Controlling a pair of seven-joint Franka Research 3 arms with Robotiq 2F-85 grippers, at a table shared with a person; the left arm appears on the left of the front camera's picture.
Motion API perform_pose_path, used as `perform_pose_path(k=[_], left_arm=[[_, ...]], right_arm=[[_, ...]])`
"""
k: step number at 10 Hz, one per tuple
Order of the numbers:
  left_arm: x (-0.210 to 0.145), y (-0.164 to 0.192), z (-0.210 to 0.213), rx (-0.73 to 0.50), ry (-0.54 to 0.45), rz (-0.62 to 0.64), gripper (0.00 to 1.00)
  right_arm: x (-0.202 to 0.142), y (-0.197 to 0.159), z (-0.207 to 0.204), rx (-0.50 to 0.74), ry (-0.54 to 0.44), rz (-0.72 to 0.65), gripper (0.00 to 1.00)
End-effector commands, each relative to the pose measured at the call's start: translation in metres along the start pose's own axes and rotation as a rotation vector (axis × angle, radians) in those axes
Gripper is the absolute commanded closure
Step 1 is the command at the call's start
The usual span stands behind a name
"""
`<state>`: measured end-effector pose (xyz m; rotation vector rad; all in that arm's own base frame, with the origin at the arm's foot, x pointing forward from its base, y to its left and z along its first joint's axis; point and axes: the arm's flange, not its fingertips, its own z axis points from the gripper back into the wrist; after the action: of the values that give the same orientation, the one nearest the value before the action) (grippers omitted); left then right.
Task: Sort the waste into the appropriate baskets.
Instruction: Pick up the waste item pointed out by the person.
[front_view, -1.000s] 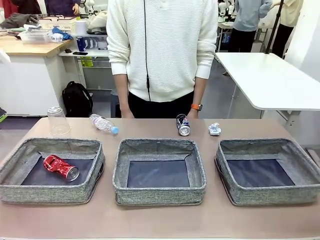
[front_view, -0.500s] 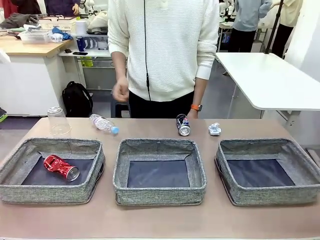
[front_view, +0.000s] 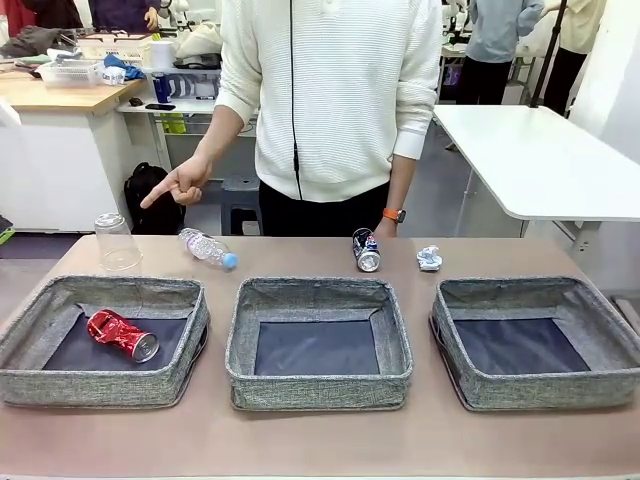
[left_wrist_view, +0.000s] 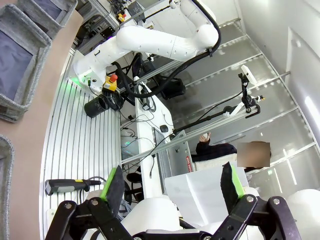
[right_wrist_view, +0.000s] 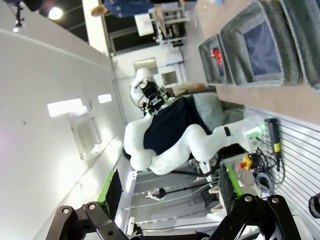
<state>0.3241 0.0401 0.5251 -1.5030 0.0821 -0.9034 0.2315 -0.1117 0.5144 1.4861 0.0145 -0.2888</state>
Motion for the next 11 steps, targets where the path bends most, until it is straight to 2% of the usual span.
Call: perform_pose_path(k=[1, 4, 5, 6, 7, 8, 9, 10, 11], left_arm=[[0.002, -0.001, -0.002, -0.004, -0.011, -0.008, 0.0], [0.0, 0.0, 0.0, 0.0, 0.0, 0.0, 0.0], [0.005, 0.009, 0.004, 0.268, 0.13, 0.031, 0.0], [0.011, 0.027, 0.014, 0.459, 0.182, 0.056, 0.0], [0.016, 0.038, 0.019, 0.604, 0.249, -0.041, 0.0], [0.019, 0.051, 0.034, 0.688, 0.111, -0.308, 0.0], [0.018, 0.073, 0.062, 0.704, -0.095, -0.425, 0.0], [0.027, 0.034, 0.032, 0.524, 0.213, -0.081, 0.0], [0.027, 0.034, 0.032, 0.524, 0.213, -0.081, 0.0]], right_arm=[[0.003, 0.003, 0.0, 0.019, 0.002, 0.028, 0.0], [0.003, 0.003, 0.0, 0.019, 0.002, 0.028, 0.0], [0.003, 0.003, 0.0, 0.019, 0.002, 0.028, 0.0], [0.003, 0.003, 0.0, 0.019, 0.002, 0.028, 0.0], [0.003, 0.003, 0.0, 0.019, 0.002, 0.028, 0.0], [0.003, 0.003, 0.0, 0.019, 0.002, 0.028, 0.0], [0.003, 0.003, 0.0, 0.019, 0.002, 0.028, 0.0], [0.003, 0.003, 0.0, 0.019, 0.002, 0.028, 0.0], [0.003, 0.003, 0.0, 0.019, 0.002, 0.028, 0.0]])
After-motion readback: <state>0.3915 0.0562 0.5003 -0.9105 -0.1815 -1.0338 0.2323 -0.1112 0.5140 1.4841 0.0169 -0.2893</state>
